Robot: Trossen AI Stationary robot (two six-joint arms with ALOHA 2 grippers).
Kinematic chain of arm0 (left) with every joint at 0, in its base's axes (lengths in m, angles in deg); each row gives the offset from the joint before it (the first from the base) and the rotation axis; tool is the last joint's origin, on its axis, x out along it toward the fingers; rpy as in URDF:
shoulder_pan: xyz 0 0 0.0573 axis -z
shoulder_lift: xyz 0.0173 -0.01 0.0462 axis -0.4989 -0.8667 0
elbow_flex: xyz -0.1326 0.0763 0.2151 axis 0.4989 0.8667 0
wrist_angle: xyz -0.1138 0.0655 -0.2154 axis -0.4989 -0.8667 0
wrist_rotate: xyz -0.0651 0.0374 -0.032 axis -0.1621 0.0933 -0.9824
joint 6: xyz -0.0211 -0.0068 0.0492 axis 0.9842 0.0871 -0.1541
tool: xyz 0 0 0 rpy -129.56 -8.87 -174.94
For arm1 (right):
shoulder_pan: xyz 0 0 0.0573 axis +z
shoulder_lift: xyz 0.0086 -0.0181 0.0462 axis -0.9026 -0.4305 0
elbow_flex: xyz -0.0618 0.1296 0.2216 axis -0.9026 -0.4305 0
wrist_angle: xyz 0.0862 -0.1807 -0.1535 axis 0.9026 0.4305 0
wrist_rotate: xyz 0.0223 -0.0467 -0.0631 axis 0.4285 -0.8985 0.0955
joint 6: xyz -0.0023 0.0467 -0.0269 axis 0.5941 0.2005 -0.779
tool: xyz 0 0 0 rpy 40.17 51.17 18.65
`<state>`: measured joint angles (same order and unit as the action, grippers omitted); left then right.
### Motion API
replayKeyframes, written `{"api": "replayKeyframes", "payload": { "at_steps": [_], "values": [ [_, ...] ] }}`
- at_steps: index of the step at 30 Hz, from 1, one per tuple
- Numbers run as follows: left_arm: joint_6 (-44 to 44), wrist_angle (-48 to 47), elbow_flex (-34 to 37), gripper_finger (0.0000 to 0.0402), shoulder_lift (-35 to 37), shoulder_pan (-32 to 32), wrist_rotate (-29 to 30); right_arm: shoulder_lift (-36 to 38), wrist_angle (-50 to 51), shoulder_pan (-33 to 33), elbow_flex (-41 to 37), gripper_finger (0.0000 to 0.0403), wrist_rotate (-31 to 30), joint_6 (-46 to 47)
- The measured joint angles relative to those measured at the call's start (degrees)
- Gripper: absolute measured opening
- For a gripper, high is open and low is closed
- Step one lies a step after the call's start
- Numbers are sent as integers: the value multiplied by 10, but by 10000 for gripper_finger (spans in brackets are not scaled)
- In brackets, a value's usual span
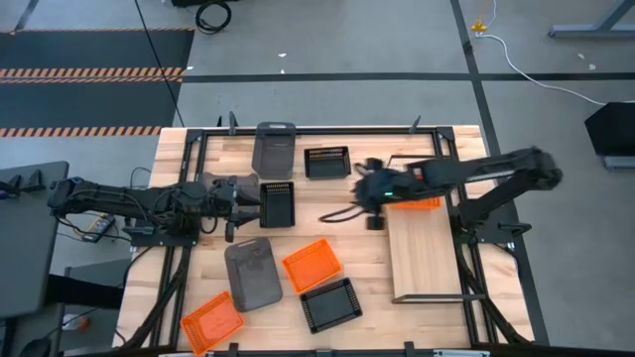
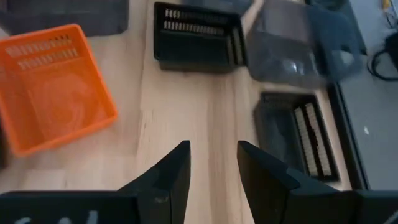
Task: Stack baskets on shelf by color
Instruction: Put the middle black transparent bin on the shelf
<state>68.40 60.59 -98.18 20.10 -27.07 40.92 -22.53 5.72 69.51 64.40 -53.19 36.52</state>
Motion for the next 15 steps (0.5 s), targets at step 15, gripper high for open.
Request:
{"api": "replayKeyframes", "payload": {
  "at_steps": [15],
  "values": [
    [115,-361,-139,172,-56,-28,140,-201,106,-25,223,140,8,-93]
  ]
}}
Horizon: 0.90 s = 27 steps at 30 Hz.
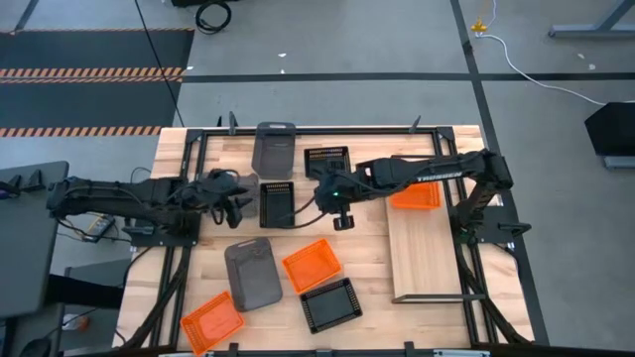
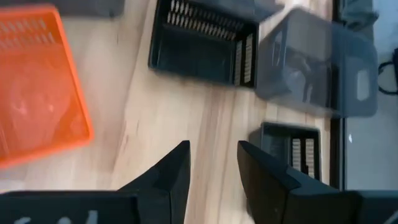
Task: Stack baskets on shelf by color
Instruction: Put the middle black transparent bin on the shelf
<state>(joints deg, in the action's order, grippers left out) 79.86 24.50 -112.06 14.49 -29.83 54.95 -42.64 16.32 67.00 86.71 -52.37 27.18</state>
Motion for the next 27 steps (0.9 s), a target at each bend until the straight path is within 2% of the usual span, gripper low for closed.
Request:
{"api": "replayKeyframes", "payload": {
  "at_steps": [4,6,10,13,16,19,27],
  "values": [
    [-54,-26,-73,172,-51,2,-41,13,47,-10,0,140,0,4],
    [-85,-68,-115,172,-86,2,-63,20,63,-13,0,140,0,9],
    [-94,-223,-192,172,-164,1,-75,28,84,-15,0,140,13,21],
    [-96,-329,-224,172,-220,1,-76,30,91,-15,0,140,17,21],
    [-104,-373,-227,172,-259,1,-77,30,96,-16,0,140,17,21],
    [-127,-380,-197,172,-281,1,-77,30,105,-16,0,140,21,22],
    [-165,-374,-146,172,-292,-14,-77,30,134,-16,0,140,21,37]
  ]
}}
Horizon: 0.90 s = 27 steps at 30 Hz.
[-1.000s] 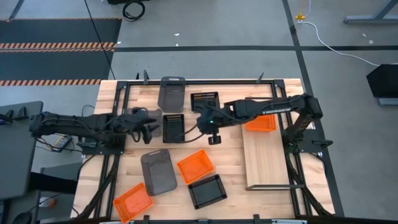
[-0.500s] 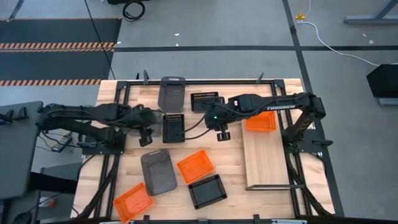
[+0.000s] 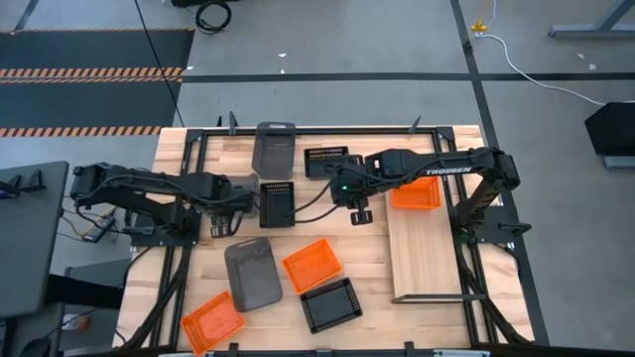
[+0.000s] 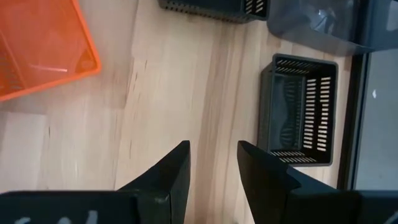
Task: Stack baskets on shelf by color
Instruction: Put the middle black transparent bin on the shelf
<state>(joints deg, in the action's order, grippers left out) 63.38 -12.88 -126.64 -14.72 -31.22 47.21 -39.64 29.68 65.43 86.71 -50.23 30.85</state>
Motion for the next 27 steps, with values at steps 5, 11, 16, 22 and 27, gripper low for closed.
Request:
{"api": "replayKeyframes", "payload": {
  "at_steps": [5,11,16,22,27],
  "values": [
    [-8,40,22,172,3,-13,0,0,-3,-1,0,140,0,0],
    [-9,65,26,172,-7,-27,-10,0,-1,-2,0,140,0,-3],
    [0,72,26,145,-8,-26,-56,0,1,-9,0,140,0,-4],
    [3,73,26,22,-8,-28,-77,0,2,-21,0,140,0,-5],
    [3,73,24,12,-8,-28,-77,0,2,-27,0,140,-2,-5]
  ]
}}
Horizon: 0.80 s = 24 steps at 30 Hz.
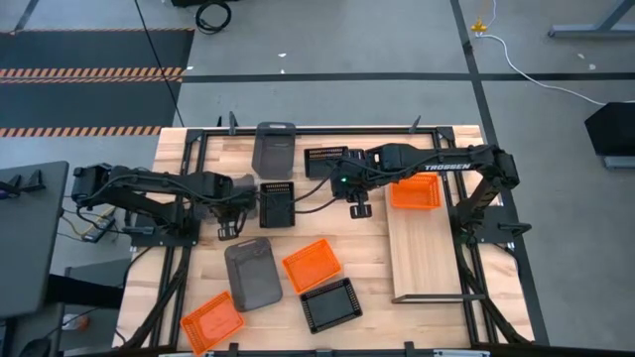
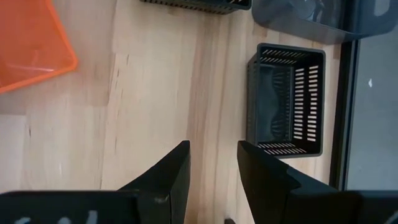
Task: Stack baskets on shelf by color
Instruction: Put the middle black transparent bin on the shelf
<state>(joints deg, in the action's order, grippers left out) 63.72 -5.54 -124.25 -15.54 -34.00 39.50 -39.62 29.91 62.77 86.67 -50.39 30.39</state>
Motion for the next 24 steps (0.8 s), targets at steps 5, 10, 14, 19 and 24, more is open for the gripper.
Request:
{"api": "replayKeyframes", "payload": {
  "at_steps": [5,10,14,19,24],
  "values": [
    [2,-49,-58,6,0,0,29,0,0,0,0,140,-5,-10],
    [-2,-84,-153,5,0,1,55,2,14,0,0,140,-6,-11],
    [-17,-77,-219,5,0,4,57,15,35,0,0,140,-6,-5],
    [-65,-39,-262,5,0,19,58,57,33,4,0,140,-7,1],
    [-224,-10,-258,5,0,59,38,115,21,19,0,140,-4,-40]
  ]
}}
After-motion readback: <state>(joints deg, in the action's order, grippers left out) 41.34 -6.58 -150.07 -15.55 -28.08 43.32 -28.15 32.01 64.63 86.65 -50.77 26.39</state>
